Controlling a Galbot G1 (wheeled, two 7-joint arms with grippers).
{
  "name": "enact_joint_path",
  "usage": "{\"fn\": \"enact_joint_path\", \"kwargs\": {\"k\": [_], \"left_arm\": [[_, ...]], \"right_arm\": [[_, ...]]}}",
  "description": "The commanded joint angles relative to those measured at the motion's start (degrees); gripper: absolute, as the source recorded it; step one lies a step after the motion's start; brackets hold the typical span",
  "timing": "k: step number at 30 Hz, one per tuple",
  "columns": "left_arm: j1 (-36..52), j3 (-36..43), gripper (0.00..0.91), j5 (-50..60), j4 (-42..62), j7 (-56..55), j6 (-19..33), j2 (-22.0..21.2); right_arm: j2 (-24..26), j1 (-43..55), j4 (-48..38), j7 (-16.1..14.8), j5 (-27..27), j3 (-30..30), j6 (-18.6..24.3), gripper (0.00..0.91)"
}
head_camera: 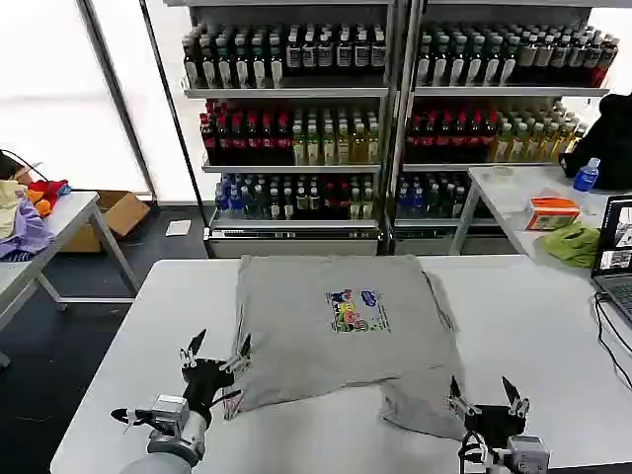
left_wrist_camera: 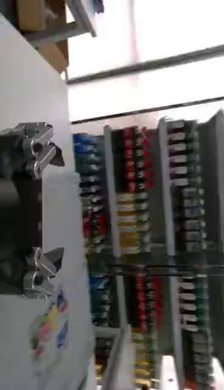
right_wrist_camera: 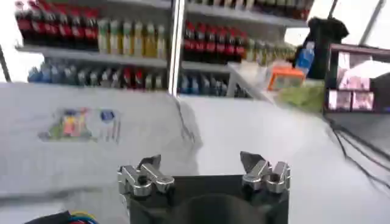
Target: Fold and organize the clothes.
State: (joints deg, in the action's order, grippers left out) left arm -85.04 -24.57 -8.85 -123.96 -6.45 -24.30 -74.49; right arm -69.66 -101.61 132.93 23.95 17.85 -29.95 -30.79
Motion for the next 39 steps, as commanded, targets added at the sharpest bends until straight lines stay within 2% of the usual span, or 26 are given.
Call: {"fn": "enact_joint_path", "kwargs": {"k": [1, 16, 17, 18, 21, 23, 24, 25, 26, 27, 28, 39], "left_arm": [[-3.31, 0.37, 0.907, -1.29, -0.36, -0.61, -8.72, 3.7], [-6.62, 1.24, 0.907, -2.41, -0.88, 0.15, -8.74, 3.88], [-6.81, 1.32, 0.887, -2.43, -0.78, 0.36, -8.74, 3.96], [-6.92, 1.34, 0.776, -2.44, -0.62, 0.53, -8.74, 3.96], [-6.97, 1.36, 0.736, -2.53, 0.07, 0.79, -8.74, 4.1], [-7.1, 1.44, 0.655, -2.71, 0.46, 0.83, -8.75, 4.3], [-7.24, 1.63, 0.433, -2.7, 1.16, 0.84, -8.74, 4.58], [-7.41, 1.8, 0.312, -2.6, 1.66, 0.86, -8.74, 4.72], [-7.48, 1.91, 0.03, -2.53, 2.02, 0.89, -8.73, 4.79], [-7.57, 2.02, 0.02, -2.54, 2.41, 0.99, -8.73, 4.82], [-7.57, 2.03, 0.0, -2.55, 2.91, 1.1, -8.73, 4.79], [-7.73, 2.53, 0.0, -3.04, 3.96, 1.23, -8.67, 4.88]], "right_arm": [[1.15, -2.11, -1.05, 2.7, 2.51, 0.81, -2.13, 0.907], [-1.24, 1.42, -5.36, -1.43, 0.04, 4.0, 2.42, 0.907], [-1.39, 1.53, -5.48, -1.65, -0.02, 4.07, 2.45, 0.907], [-1.58, 1.78, -5.73, -1.96, -0.23, 4.21, 2.66, 0.907], [-1.89, 1.97, -6.01, -2.44, -0.38, 4.4, 2.88, 0.907], [-2.01, 1.87, -6.32, -2.44, -0.36, 4.66, 2.98, 0.907], [-1.92, 1.7, -6.57, -2.44, -0.11, 5.11, 2.98, 0.907], [-1.88, 1.54, -6.81, -2.42, 0.14, 5.32, 2.99, 0.836], [-1.88, 1.48, -6.89, -2.37, 0.22, 5.39, 3.0, 0.413], [-1.93, 1.29, -7.34, -2.28, 0.51, 5.6, 3.03, 0.06], [-1.95, 1.23, -7.61, -2.29, 0.73, 5.66, 3.17, 0.0], [-2.21, 0.85, -9.0, -0.49, 2.43, 5.79, 4.72, 0.0]]}}
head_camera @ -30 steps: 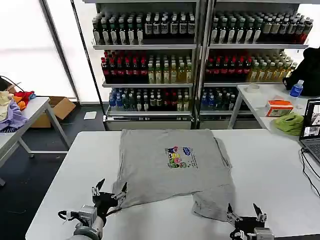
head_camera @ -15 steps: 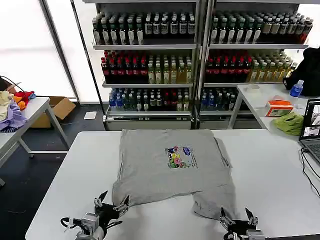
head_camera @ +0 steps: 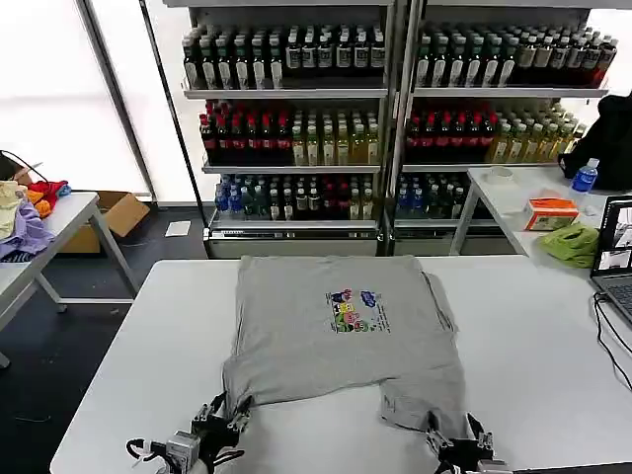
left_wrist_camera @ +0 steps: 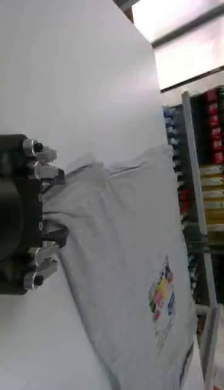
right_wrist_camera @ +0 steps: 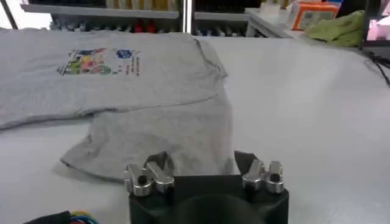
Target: Fold and organize the clothes.
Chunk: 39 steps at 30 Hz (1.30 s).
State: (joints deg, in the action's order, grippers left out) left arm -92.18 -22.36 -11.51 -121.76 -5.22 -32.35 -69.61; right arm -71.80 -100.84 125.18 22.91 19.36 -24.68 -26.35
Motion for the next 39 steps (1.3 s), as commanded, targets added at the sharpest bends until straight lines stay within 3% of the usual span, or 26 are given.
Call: {"fn": "enact_joint_path", "kwargs": {"k": [1, 10, 11, 16, 19, 21, 23, 28, 39], "left_arm": [[-0.56, 0.44, 0.0, -0.39, 1.91, -0.03, -0.58, -0.01], [0.55, 0.82, 0.0, -0.83, 2.96, -1.11, 0.81, -0.34], [0.7, 0.76, 0.0, -0.37, 2.24, -1.64, 3.12, -0.48], [4.05, 0.28, 0.0, -2.12, -0.45, -2.53, 8.91, -2.07], [8.02, 0.12, 0.0, -2.74, 0.79, -3.21, 12.75, -4.03], [10.99, 0.47, 0.0, -3.47, 3.1, -3.49, 15.69, -5.13], [15.08, 0.62, 0.0, -3.56, 5.29, -3.35, 18.31, -6.38], [23.23, 0.74, 0.0, -7.26, 11.14, -3.1, 17.57, -6.58], [39.89, 4.2, 0.0, -10.67, 29.87, -2.79, 15.47, -6.66]], "right_arm": [[-0.1, -0.07, -1.12, 0.59, 0.9, 0.49, 0.37, 0.0], [-0.53, -0.25, 1.02, -0.68, 0.11, -1.23, 3.32, 0.0], [-0.58, -0.23, 1.6, -1.71, -0.44, -1.56, 5.41, 0.0], [-1.59, 1.64, 3.8, -3.54, -1.42, -3.06, 7.5, 0.0], [-3.26, 6.02, 3.55, -5.14, -5.34, -4.05, 10.08, 0.0], [-4.36, 8.86, 1.55, -6.3, -8.9, -3.72, 16.02, 0.0], [-6.68, 11.68, -0.29, -6.91, -11.13, -3.6, 18.0, 0.0], [-6.73, 19.97, -3.82, -6.36, -10.89, -2.84, 15.85, 0.0], [-4.68, 37.76, -23.43, -7.35, -8.69, -1.74, 12.8, 0.0]]}}
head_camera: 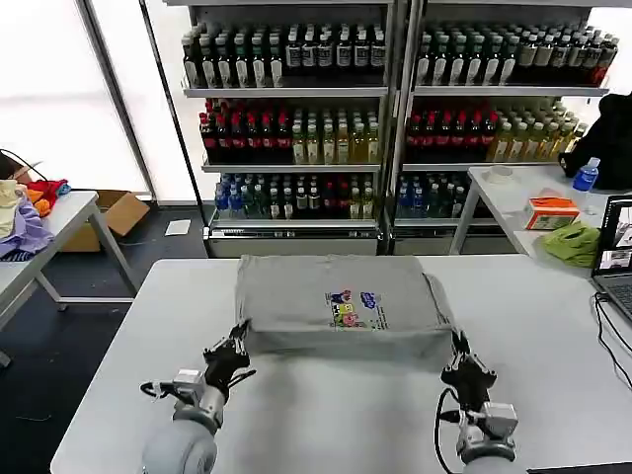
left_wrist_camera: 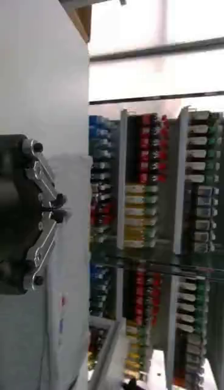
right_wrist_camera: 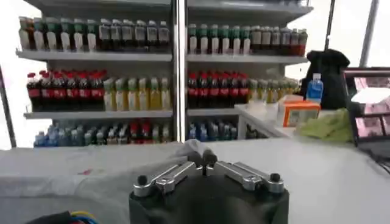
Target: Fold and organize the clothes.
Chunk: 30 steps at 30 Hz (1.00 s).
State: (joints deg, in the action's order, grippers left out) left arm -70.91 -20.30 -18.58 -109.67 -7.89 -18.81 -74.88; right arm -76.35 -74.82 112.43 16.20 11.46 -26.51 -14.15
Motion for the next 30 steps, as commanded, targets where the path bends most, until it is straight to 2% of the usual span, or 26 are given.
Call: {"fn": "enact_joint_path", "kwargs": {"k": [1, 10, 11, 12, 13, 14, 20, 24, 26, 27, 30], "left_arm": [[19.36, 2.5, 0.0, -3.57, 19.61, -0.11, 1.78, -1.45], [25.67, 4.77, 0.0, -2.88, 29.81, 0.1, 1.13, -1.6], [26.35, 4.98, 0.202, -2.88, 30.49, 0.14, 0.95, -1.57], [26.9, 5.17, 0.554, -2.67, 31.05, 0.09, 0.67, -1.58], [27.34, 5.2, 0.907, -2.36, 31.8, -0.07, 0.32, -1.63], [27.67, 5.24, 0.907, -2.35, 32.71, -0.09, -0.04, -1.61], [28.15, 5.3, 0.907, -2.93, 34.05, 0.66, -2.29, -1.26], [27.03, 5.14, 0.907, -3.03, 30.11, 0.71, -4.91, -0.75], [25.98, 4.98, 0.907, -3.01, 28.27, 0.67, -6.13, -0.39], [25.19, 4.82, 0.907, -3.58, 26.32, 0.64, -7.0, -0.12], [23.66, 4.41, 0.907, -4.07, 23.65, -0.12, -8.94, 0.07]], "right_arm": [[-0.17, 13.57, -12.67, -0.87, -0.79, 0.48, 0.45, 0.0], [-0.63, 23.42, -23.14, -1.43, 1.63, 2.57, -1.12, 0.0], [-0.66, 24.52, -24.45, -1.53, 1.59, 3.17, -1.42, 0.101], [-0.75, 25.42, -25.53, -1.57, 1.42, 3.68, -1.99, 0.322], [-0.82, 25.92, -26.83, -1.55, 1.42, 4.07, -2.23, 0.736], [-1.03, 26.59, -27.82, -1.56, 1.44, 4.37, -2.52, 0.907], [-1.46, 27.08, -28.36, -2.21, 1.58, 5.53, -7.02, 0.907], [-1.77, 26.08, -25.98, -1.25, 3.64, 5.13, -10.23, 0.907], [-1.77, 25.45, -24.48, -0.61, 5.33, 4.8, -11.03, 0.907], [-1.64, 24.69, -22.19, 0.06, 9.27, 4.4, -12.32, 0.907], [-1.69, 23.82, -19.58, 3.4, 14.27, 3.71, -12.63, 0.907]]}}
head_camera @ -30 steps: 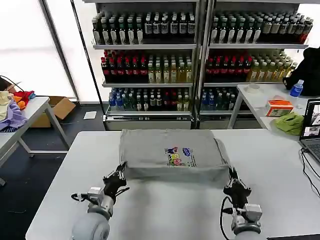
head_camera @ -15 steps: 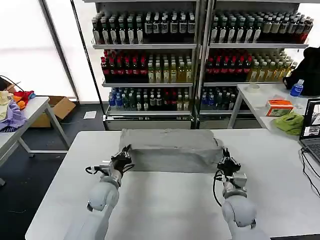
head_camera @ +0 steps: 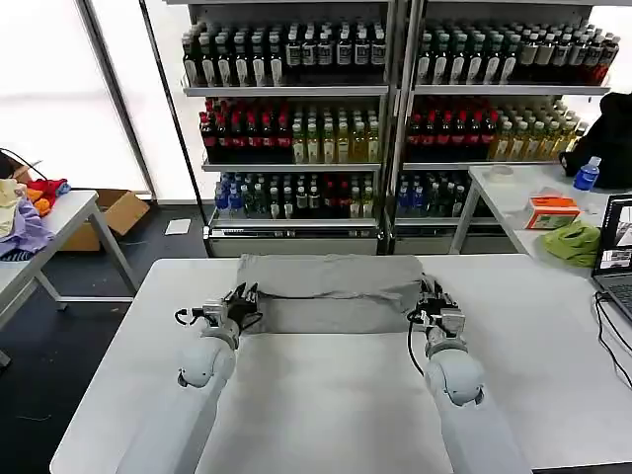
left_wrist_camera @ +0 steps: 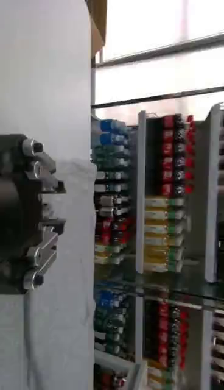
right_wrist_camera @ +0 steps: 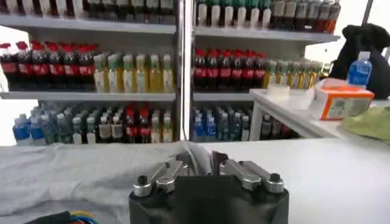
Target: Fold and organize the clothes.
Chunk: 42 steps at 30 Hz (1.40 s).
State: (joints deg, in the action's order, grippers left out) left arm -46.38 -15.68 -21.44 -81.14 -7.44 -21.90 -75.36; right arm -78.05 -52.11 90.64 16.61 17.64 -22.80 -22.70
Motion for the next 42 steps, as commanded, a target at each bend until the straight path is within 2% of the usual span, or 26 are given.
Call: {"fn": "enact_joint_path", "kwargs": {"k": [1, 4, 6, 12, 19, 29, 30, 31, 32, 33, 34, 35, 36, 37, 38, 39, 42], "left_arm": [[-1.23, -0.25, 0.907, -1.46, -5.44, -0.71, -6.07, 0.57], [-2.69, -0.9, 0.907, -1.27, -6.84, -1.98, -7.42, 0.5], [-4.25, -1.35, 0.907, -0.91, -8.52, -2.34, -8.13, 0.78], [-7.06, -1.8, 0.907, 0.84, -10.84, -2.39, -8.64, 1.45], [-11.32, -1.92, 0.907, 2.09, -14.05, -2.03, -8.7, 1.96], [-11.5, -1.44, 0.907, 3.42, -10.95, -1.96, -9.26, 1.68], [-11.38, -1.45, 0.907, 3.52, -10.89, -2.04, -9.38, 1.63], [-11.18, -1.49, 0.907, 3.58, -10.91, -2.17, -9.7, 1.56], [-10.9, -1.55, 0.907, 3.66, -10.93, -2.21, -10.09, 1.55], [-10.64, -1.56, 0.907, 3.63, -10.95, -2.3, -10.35, 1.55], [-10.4, -1.6, 0.887, 3.68, -10.92, -2.47, -10.77, 1.58], [-10.35, -1.59, 0.756, 3.7, -10.99, -2.65, -11.16, 1.69], [-10.5, -1.44, 0.554, 3.85, -11.14, -2.76, -11.2, 2.05], [-10.75, -1.23, 0.413, 3.92, -11.51, -2.7, -11.23, 2.56], [-11.29, -0.95, 0.121, 3.77, -12.15, -2.75, -11.3, 3.18], [-11.56, -0.79, 0.0, 3.6, -12.48, -2.75, -11.32, 3.58], [-12.46, 0.15, 0.0, 1.89, -13.4, -3.28, -11.42, 4.6]], "right_arm": [[-0.15, 1.04, 2.41, 3.59, 8.48, -0.15, -3.45, 0.907], [0.26, -1.1, 4.52, 4.3, 7.34, -0.32, -3.29, 0.907], [0.73, -3.72, 7.27, 5.71, 6.3, -0.61, -4.96, 0.907], [1.74, -8.65, 9.91, 7.53, 6.16, -2.26, -5.21, 0.907], [3.03, -15.52, 14.74, 6.04, 5.83, -2.92, -5.68, 0.907], [3.16, -15.7, 12.59, 7.42, 5.73, -2.79, -6.52, 0.907], [3.3, -15.52, 12.35, 7.36, 6.06, -2.69, -6.63, 0.766], [3.56, -15.16, 11.86, 7.39, 6.61, -2.61, -6.85, 0.453], [3.71, -14.79, 11.52, 7.45, 7.62, -2.57, -7.52, 0.343], [3.84, -14.46, 11.19, 7.78, 8.46, -2.55, -7.92, 0.06], [3.92, -14.28, 10.81, 7.93, 9.16, -2.52, -8.13, 0.0], [4.01, -14.06, 10.37, 7.85, 9.17, -2.5, -8.31, 0.0], [4.14, -13.94, 9.88, 7.85, 9.25, -2.38, -8.43, 0.0], [4.17, -13.88, 9.45, 7.82, 9.38, -2.23, -8.45, 0.0], [4.16, -13.83, 9.12, 7.89, 9.75, -2.17, -8.49, 0.0], [4.17, -13.79, 8.65, 7.85, 10.07, -2.1, -8.67, 0.0], [4.14, -13.68, 8.22, 7.69, 10.94, -1.95, -8.88, 0.0]]}}
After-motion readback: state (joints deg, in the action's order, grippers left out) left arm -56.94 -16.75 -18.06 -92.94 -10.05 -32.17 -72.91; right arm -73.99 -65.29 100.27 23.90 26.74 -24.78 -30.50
